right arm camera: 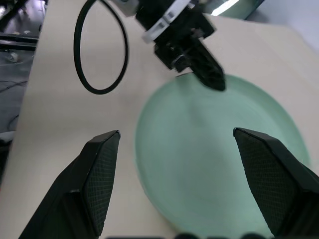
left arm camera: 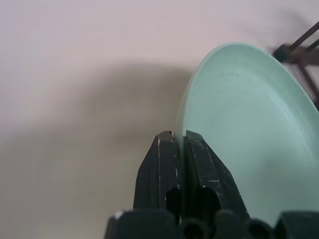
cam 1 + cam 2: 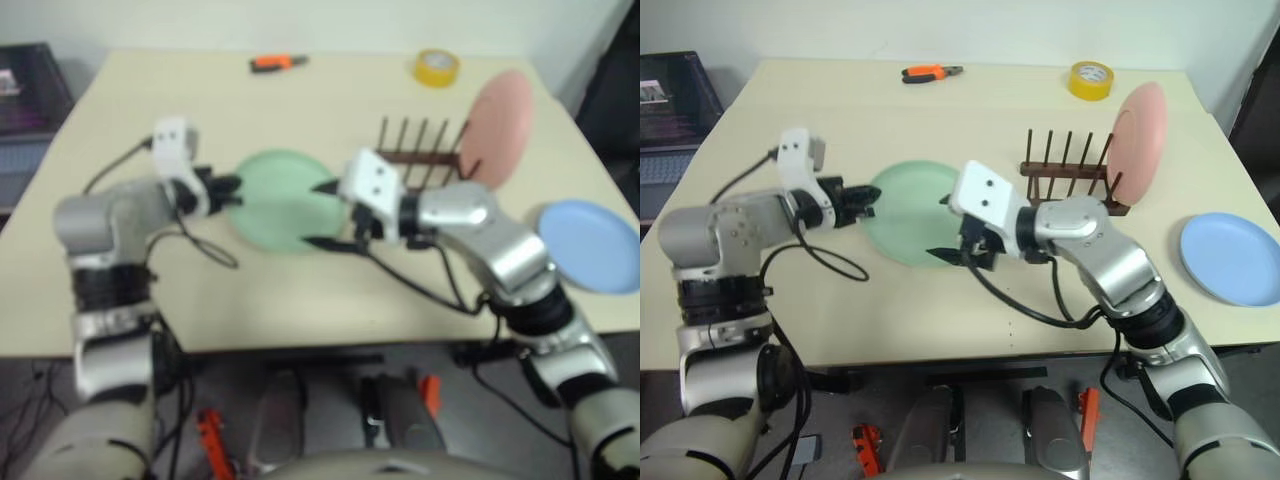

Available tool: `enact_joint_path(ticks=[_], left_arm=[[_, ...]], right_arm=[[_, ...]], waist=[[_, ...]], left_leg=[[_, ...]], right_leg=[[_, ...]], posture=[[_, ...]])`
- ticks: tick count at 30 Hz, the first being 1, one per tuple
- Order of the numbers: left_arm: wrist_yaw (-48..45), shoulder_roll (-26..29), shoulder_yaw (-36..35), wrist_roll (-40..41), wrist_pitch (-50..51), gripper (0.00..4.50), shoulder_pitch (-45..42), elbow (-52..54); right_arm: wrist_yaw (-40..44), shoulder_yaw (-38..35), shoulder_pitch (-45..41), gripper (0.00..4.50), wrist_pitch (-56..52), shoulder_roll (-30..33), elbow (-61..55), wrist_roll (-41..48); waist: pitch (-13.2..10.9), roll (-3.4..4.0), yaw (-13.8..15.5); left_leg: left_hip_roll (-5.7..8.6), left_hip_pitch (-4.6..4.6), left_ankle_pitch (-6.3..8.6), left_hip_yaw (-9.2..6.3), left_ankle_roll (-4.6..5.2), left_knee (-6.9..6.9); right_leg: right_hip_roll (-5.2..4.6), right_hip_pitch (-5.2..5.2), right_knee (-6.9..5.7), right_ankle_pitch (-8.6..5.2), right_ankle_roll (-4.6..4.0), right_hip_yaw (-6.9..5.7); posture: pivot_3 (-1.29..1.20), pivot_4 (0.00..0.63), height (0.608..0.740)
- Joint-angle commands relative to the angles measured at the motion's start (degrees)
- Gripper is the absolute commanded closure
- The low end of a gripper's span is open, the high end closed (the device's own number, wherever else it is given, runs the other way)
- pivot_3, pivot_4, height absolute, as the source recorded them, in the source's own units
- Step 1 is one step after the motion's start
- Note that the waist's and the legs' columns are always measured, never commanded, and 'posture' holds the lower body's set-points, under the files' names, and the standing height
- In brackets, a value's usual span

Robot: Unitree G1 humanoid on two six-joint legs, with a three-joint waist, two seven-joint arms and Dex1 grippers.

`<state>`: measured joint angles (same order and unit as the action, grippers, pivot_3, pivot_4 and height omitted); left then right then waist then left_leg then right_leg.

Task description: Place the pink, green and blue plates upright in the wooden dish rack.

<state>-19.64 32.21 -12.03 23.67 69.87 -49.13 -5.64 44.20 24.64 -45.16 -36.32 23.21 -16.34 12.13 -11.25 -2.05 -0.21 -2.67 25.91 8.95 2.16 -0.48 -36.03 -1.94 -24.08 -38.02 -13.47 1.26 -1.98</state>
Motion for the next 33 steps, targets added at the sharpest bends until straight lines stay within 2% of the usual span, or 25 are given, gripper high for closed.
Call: enact_joint_path(ticks=[1,5,13,16,25,26,31,33], left_arm=[[0.89,2.36,2.83,-1.94,0.44,4.47,-4.51,4.42],[1.69,1.14,4.46,-1.78,3.38,4.47,-7.02,7.23],[2.75,-0.06,2.59,-1.46,5.45,4.47,-7.89,7.31],[2.96,0.0,2.24,-1.75,4.91,4.5,-8.36,6.52],[2.93,-0.67,1.59,-1.99,4.03,4.5,-9.05,5.29],[2.86,-0.78,1.53,-1.96,3.83,4.5,-9.08,5.18],[-0.04,-0.2,2.54,-0.45,4.17,4.5,-9.72,5.7],[-0.19,-0.11,2.41,-0.62,4.17,3.95,-9.89,5.87]], right_arm=[[-1.9,1.73,-2.09,0.54,4.16,-2.14,2.01,-4.38],[-3.59,6.22,-2.73,0.54,9.45,-3.64,8.37,-11.95],[-5.04,7.69,-1.69,0.54,14.39,-6.04,14.47,-18.21],[-6.63,7.64,-2.0,1.14,17.25,-6.05,16.39,-21.55],[-6.35,6.18,-1.49,4.24,20.18,-6.75,17.48,-24.12],[-6.28,5.85,-1.39,4.47,20.39,-6.62,17.24,-24.19],[-6.5,3.99,-1.17,4.47,22.29,-6.48,16.56,-24.26],[-6.95,3.61,-1.32,4.5,23.4,-6.7,17.0,-24.29]], waist=[[0.0,0.0,-0.12],[0.0,0.0,-0.09],[0.0,0.0,-0.09],[0.0,0.0,-0.1],[0.0,0.0,-0.09],[0.0,0.0,-0.09],[0.0,0.0,-0.1],[0.0,0.0,-0.09]], left_leg=[[-0.02,-0.03,0.0,0.0,-0.01,0.03],[-0.02,-0.05,-0.07,-0.03,-0.12,0.03],[-0.02,-0.03,-0.08,-0.03,-0.14,0.01],[-0.02,-0.02,-0.1,-0.05,-0.17,0.02],[-0.02,-0.02,-0.16,-0.09,-0.27,0.03],[-0.01,-0.02,-0.16,-0.09,-0.28,0.03],[-0.01,-0.02,-0.18,-0.09,-0.3,0.03],[-0.01,-0.03,-0.18,-0.09,-0.3,0.03]], right_leg=[[0.01,0.0,-0.03,-0.02,-0.04,0.01],[0.04,0.01,-0.05,-0.03,-0.07,-0.02],[0.01,0.0,-0.05,0.0,-0.03,0.02],[0.02,0.0,-0.05,-0.01,-0.04,0.0],[0.03,0.01,-0.05,0.0,-0.03,0.0],[0.02,0.01,-0.05,0.0,-0.03,0.0],[0.02,0.01,-0.06,0.0,-0.03,0.0],[0.03,0.01,-0.06,0.0,-0.03,0.0]], posture=[[0.0,0.15,0.74],[0.0,0.15,0.74],[0.0,0.15,0.74],[0.0,0.15,0.74],[0.0,0.15,0.74],[0.0,0.15,0.74],[0.0,0.15,0.74],[0.0,0.15,0.74]])
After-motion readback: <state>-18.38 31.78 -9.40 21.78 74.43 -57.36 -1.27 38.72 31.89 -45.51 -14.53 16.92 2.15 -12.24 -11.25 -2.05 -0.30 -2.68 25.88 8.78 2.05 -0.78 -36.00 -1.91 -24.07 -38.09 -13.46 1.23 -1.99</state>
